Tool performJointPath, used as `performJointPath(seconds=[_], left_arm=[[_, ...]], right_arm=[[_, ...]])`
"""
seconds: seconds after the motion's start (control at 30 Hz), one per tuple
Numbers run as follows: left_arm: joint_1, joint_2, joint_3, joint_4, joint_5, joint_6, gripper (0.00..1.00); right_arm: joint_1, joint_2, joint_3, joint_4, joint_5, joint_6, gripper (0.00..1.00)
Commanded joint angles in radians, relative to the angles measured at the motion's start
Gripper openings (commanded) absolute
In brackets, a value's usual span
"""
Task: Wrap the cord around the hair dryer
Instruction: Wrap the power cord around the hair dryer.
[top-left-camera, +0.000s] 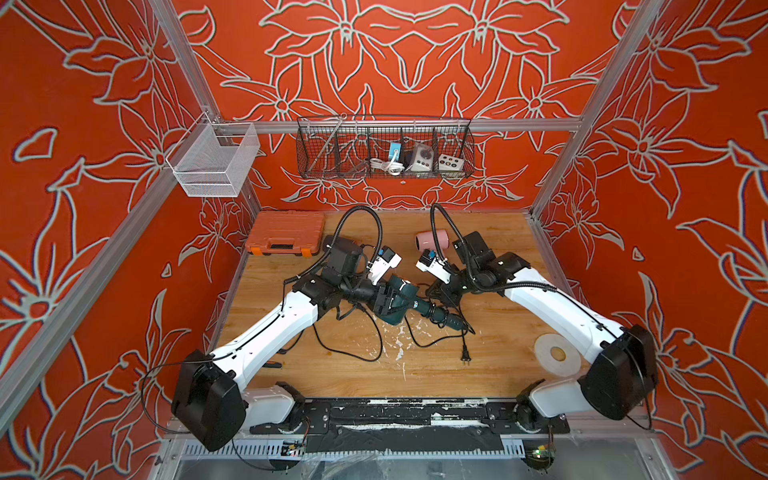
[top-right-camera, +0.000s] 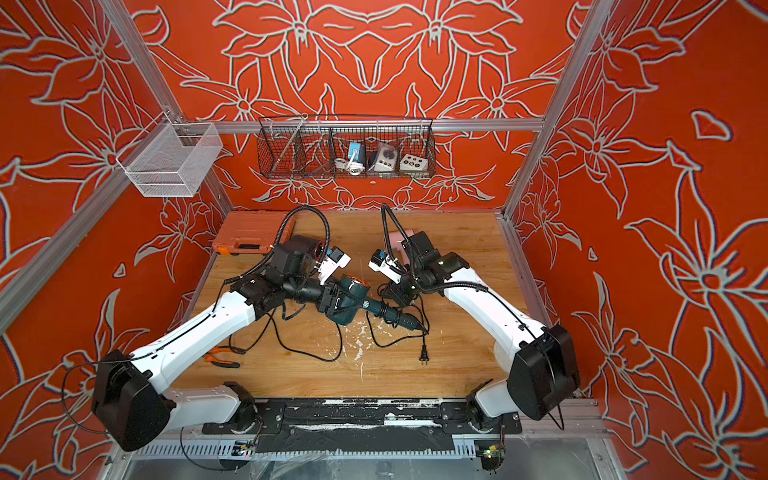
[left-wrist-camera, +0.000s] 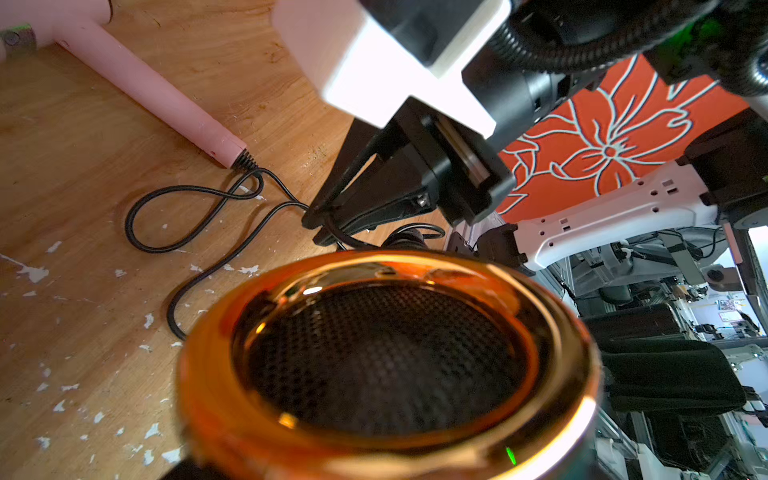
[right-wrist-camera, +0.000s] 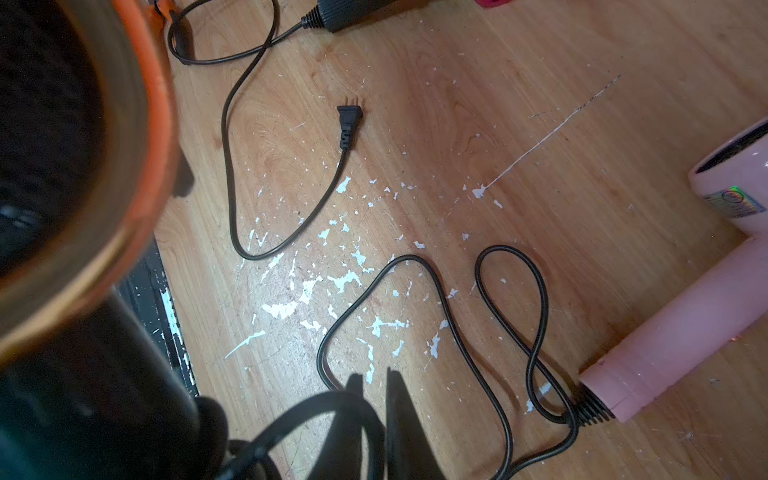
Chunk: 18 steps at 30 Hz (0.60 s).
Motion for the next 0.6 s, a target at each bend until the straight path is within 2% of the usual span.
performJointPath(seconds=[0.0, 0.2, 0.57], left_arm=[[-0.019, 0.001, 0.049, 0.039, 0.169, 0.000, 0.00], [-0.019, 0.016, 0.068, 0.031, 0.178, -0.002, 0.00], [-0.019, 0.027, 0.073, 0.025, 0.185, -0.009, 0.00]], right_arm=[[-0.011, 0.005, -0.013, 0.051, 0.024, 0.001, 0.19], [-0.003, 0.003, -0.017, 0.042, 0.015, -0.005, 0.38], [0.020, -0.024, -0.035, 0.030, 0.037, -0.015, 0.56]])
